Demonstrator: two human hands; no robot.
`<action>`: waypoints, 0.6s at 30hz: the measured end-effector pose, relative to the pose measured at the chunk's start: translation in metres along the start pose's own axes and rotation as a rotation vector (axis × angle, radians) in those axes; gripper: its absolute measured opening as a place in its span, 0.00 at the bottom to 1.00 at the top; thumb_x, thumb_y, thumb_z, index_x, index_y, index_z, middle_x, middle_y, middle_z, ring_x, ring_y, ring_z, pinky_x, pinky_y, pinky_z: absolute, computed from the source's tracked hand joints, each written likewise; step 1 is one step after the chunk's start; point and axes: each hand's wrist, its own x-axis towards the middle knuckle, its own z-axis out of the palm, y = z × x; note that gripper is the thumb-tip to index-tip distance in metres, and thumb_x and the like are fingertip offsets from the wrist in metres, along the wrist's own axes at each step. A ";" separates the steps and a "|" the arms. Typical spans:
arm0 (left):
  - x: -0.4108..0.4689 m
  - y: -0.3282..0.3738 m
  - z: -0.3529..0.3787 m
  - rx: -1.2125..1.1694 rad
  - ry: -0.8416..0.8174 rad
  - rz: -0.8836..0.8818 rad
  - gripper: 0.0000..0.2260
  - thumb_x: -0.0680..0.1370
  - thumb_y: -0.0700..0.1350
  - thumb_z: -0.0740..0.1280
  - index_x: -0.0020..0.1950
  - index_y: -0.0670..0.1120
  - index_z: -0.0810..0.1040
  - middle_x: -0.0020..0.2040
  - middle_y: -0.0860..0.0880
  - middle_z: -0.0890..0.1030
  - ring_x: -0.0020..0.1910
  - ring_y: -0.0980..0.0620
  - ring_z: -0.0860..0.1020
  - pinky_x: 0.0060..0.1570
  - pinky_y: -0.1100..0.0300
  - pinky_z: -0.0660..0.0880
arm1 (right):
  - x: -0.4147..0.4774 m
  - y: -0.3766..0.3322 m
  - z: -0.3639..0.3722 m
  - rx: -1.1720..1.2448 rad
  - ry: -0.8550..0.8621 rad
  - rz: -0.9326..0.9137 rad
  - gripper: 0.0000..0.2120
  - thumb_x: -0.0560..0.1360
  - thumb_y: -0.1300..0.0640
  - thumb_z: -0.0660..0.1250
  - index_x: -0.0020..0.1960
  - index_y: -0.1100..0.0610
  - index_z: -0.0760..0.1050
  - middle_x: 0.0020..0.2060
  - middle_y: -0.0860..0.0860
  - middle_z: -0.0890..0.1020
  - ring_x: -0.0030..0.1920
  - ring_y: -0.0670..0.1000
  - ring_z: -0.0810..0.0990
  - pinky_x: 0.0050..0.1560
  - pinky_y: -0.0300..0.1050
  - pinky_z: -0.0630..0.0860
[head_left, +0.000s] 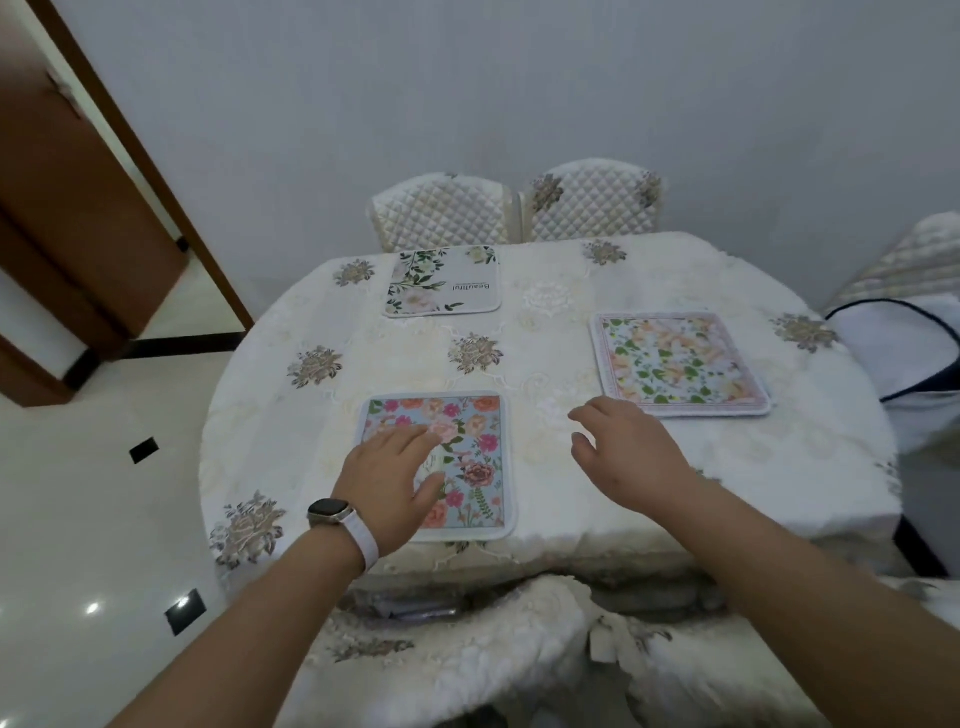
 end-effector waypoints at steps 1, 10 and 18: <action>0.000 0.005 -0.002 0.007 -0.001 0.016 0.23 0.76 0.58 0.55 0.66 0.50 0.74 0.65 0.48 0.76 0.64 0.44 0.74 0.60 0.46 0.72 | -0.008 0.001 -0.003 -0.014 0.006 0.002 0.18 0.81 0.51 0.57 0.67 0.55 0.74 0.61 0.51 0.78 0.58 0.56 0.75 0.54 0.53 0.74; -0.030 0.056 0.007 -0.029 -0.036 0.234 0.23 0.75 0.59 0.55 0.64 0.50 0.75 0.65 0.49 0.77 0.64 0.44 0.74 0.58 0.43 0.74 | -0.110 -0.002 -0.021 -0.087 0.036 0.132 0.19 0.77 0.50 0.58 0.60 0.55 0.79 0.58 0.55 0.80 0.56 0.60 0.79 0.51 0.55 0.77; -0.057 0.115 0.030 -0.078 -0.069 0.367 0.22 0.76 0.59 0.56 0.64 0.50 0.76 0.65 0.48 0.77 0.63 0.44 0.75 0.60 0.44 0.73 | -0.199 0.020 -0.040 -0.129 0.021 0.264 0.20 0.75 0.47 0.59 0.63 0.53 0.77 0.60 0.54 0.79 0.59 0.58 0.77 0.56 0.56 0.76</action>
